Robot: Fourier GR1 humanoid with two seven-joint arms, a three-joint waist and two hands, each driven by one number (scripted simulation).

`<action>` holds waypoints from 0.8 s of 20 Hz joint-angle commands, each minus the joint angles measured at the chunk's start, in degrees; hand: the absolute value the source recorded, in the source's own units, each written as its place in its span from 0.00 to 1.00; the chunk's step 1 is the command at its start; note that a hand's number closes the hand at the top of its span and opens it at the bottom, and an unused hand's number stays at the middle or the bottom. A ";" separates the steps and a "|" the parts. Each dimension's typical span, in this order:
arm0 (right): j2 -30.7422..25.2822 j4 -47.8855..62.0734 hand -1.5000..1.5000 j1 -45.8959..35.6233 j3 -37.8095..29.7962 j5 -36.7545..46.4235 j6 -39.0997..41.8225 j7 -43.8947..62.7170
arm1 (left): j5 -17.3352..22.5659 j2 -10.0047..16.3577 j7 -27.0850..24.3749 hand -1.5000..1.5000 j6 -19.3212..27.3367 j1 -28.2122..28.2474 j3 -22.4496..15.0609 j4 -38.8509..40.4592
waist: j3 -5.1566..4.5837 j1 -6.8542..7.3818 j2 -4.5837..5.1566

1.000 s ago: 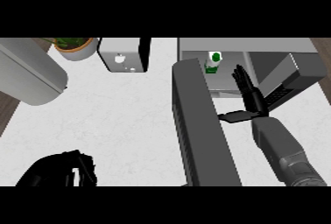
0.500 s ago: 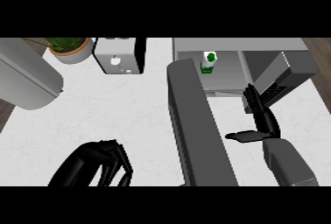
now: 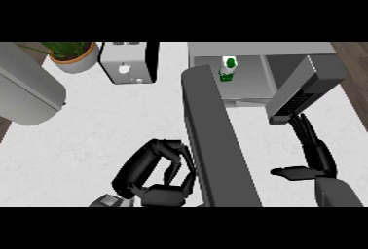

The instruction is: Pick up the milk, place it into the microwave and close the microwave

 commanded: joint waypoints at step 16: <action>-5.56 -29.38 0.00 13.07 5.50 -11.83 15.00 4.25 | 8.75 0.00 -24.15 1.00 28.26 -16.86 -18.60 40.14 | -0.25 -3.66 0.79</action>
